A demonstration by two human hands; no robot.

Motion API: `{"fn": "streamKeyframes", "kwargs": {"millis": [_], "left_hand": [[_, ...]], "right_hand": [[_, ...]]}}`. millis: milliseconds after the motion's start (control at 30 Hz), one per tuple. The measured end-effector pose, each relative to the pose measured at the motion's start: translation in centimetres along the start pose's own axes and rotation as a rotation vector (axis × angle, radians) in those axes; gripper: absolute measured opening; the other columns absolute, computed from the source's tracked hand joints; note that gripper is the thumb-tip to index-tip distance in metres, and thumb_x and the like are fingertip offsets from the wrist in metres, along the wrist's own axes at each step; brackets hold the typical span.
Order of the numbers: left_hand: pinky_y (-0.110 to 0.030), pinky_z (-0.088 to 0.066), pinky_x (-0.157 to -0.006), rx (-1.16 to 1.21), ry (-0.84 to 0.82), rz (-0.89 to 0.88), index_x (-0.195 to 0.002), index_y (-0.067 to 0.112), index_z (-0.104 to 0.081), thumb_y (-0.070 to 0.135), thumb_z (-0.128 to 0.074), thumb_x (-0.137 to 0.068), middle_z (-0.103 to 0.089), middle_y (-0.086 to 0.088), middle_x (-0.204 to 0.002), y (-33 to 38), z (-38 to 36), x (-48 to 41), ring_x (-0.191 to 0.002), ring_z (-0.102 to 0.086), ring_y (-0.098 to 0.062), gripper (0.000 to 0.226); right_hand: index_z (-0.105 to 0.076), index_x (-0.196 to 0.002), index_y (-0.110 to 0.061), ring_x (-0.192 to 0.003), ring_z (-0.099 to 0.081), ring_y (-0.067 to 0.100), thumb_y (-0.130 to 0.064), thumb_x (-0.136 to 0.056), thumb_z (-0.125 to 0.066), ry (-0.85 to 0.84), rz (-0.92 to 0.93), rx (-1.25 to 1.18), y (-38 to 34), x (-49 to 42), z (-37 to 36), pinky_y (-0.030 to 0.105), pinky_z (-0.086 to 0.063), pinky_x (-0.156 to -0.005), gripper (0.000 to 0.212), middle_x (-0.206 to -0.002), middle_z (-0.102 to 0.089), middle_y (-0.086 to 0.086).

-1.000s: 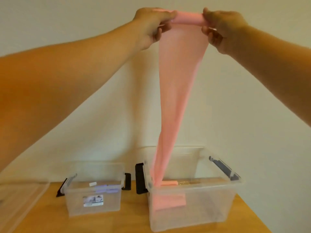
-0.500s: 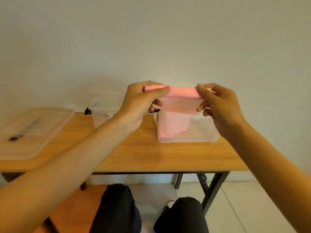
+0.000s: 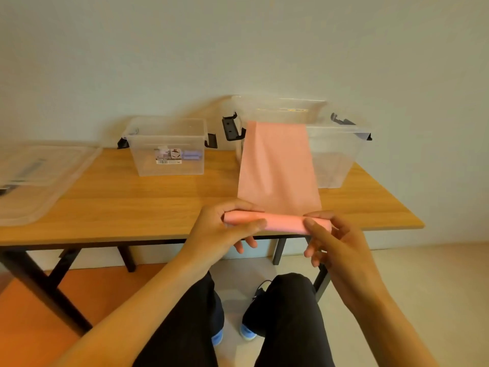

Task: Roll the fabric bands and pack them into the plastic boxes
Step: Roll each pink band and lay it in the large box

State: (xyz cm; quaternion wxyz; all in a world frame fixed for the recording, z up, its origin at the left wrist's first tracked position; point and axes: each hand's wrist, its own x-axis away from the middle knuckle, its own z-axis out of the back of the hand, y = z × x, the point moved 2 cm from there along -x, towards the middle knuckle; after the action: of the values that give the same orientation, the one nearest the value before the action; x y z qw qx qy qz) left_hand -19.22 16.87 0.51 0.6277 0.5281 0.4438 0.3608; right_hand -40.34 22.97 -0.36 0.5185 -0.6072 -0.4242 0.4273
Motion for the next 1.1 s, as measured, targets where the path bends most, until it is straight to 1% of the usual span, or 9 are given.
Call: {"fn": "streamKeyframes", "kwargs": {"millis": [67, 200, 300, 400, 600, 733, 833, 933, 1100], "left_hand": [[-0.026, -0.052, -0.050, -0.037, -0.051, 0.006, -0.108, 0.011, -0.075, 0.006, -0.077, -0.084, -0.076, -0.007, -0.093, -0.4, 0.1, 0.0, -0.066, -0.071, -0.024, 0.025], [-0.024, -0.051, -0.050, -0.039, -0.034, 0.058, -0.102, 0.010, -0.074, 0.009, -0.072, -0.090, -0.078, -0.007, -0.086, -1.6, 0.0, 0.1, -0.058, -0.068, -0.019, 0.012], [-0.024, -0.051, -0.053, 0.008, -0.024, 0.115, -0.103, 0.012, -0.073, 0.015, -0.069, -0.092, -0.078, -0.009, -0.085, -2.3, -0.3, 0.0, -0.056, -0.067, -0.017, 0.013], [-0.026, -0.053, -0.054, -0.017, -0.051, 0.101, -0.108, 0.014, -0.072, 0.018, -0.072, -0.089, -0.078, -0.006, -0.090, -2.5, -0.4, -0.5, -0.067, -0.074, -0.023, 0.019], [-0.026, -0.054, -0.055, -0.022, -0.072, 0.100, -0.105, 0.009, -0.071, 0.016, -0.069, -0.092, -0.078, -0.008, -0.087, -2.5, -0.7, -1.3, -0.068, -0.074, -0.024, 0.014], [-0.025, -0.054, -0.055, 0.017, -0.076, 0.128, -0.104, 0.009, -0.070, 0.021, -0.067, -0.094, -0.078, -0.007, -0.086, -2.6, -1.1, -1.5, -0.070, -0.074, -0.024, 0.016], [-0.022, -0.054, -0.053, 0.024, -0.061, 0.111, -0.107, 0.013, -0.073, 0.013, -0.074, -0.089, -0.077, -0.001, -0.094, -2.7, -1.0, -1.7, -0.079, -0.076, -0.023, 0.018], [-0.024, -0.055, -0.054, 0.057, -0.062, 0.092, -0.105, 0.011, -0.075, 0.007, -0.076, -0.086, -0.077, -0.005, -0.094, -2.7, -1.1, -1.9, -0.079, -0.076, -0.026, 0.020], [-0.024, -0.056, -0.054, 0.142, 0.009, 0.109, -0.102, 0.008, -0.077, 0.012, -0.071, -0.090, -0.076, -0.008, -0.093, -3.0, -1.0, -2.1, -0.069, -0.073, -0.024, 0.014]], "right_hand": [[-0.069, -0.111, -0.003, -0.054, -0.061, 0.020, -0.023, -0.091, -0.068, 0.010, 0.000, 0.006, 0.6, 0.0, 0.1, 0.023, -0.049, -0.048, 0.028, -0.077, -0.068, 0.011], [-0.069, -0.107, -0.006, -0.061, -0.066, 0.024, -0.034, -0.088, -0.063, -0.030, 0.012, 0.060, 1.0, -0.5, -0.1, 0.026, -0.055, -0.054, 0.035, -0.084, -0.074, 0.013], [-0.071, -0.108, -0.008, -0.068, -0.069, 0.027, -0.025, -0.084, -0.070, -0.061, 0.018, 0.095, 1.4, -1.0, 0.0, 0.028, -0.057, -0.055, 0.029, -0.086, -0.073, 0.009], [-0.073, -0.100, -0.004, -0.066, -0.069, 0.027, -0.016, -0.086, -0.071, -0.051, 0.008, 0.107, 1.9, -1.5, 0.3, 0.027, -0.057, -0.055, 0.019, -0.082, -0.073, 0.010], [-0.072, -0.103, -0.007, -0.062, -0.068, 0.027, -0.033, -0.081, -0.069, -0.031, -0.013, 0.091, 1.7, -2.0, 0.5, 0.029, -0.058, -0.054, 0.033, -0.079, -0.073, 0.012], [-0.071, -0.109, -0.009, -0.069, -0.070, 0.028, -0.024, -0.080, -0.073, -0.083, -0.008, 0.084, 1.3, -2.0, 0.9, 0.029, -0.057, -0.056, 0.033, -0.086, -0.073, 0.018], [-0.072, -0.103, -0.004, -0.062, -0.067, 0.025, -0.021, -0.081, -0.073, -0.076, -0.008, 0.073, 1.2, -2.2, 1.3, 0.028, -0.056, -0.054, 0.028, -0.081, -0.072, 0.019], [-0.073, -0.100, -0.004, -0.058, -0.065, 0.024, -0.026, -0.081, -0.071, -0.059, -0.013, 0.069, 1.1, -2.6, 1.3, 0.027, -0.056, -0.054, 0.029, -0.077, -0.072, 0.019], [-0.072, -0.111, -0.014, -0.075, -0.073, 0.027, -0.027, -0.077, -0.074, -0.081, -0.008, 0.117, 1.0, -2.7, 1.4, 0.030, -0.060, -0.058, 0.037, -0.092, -0.075, 0.010]]}}
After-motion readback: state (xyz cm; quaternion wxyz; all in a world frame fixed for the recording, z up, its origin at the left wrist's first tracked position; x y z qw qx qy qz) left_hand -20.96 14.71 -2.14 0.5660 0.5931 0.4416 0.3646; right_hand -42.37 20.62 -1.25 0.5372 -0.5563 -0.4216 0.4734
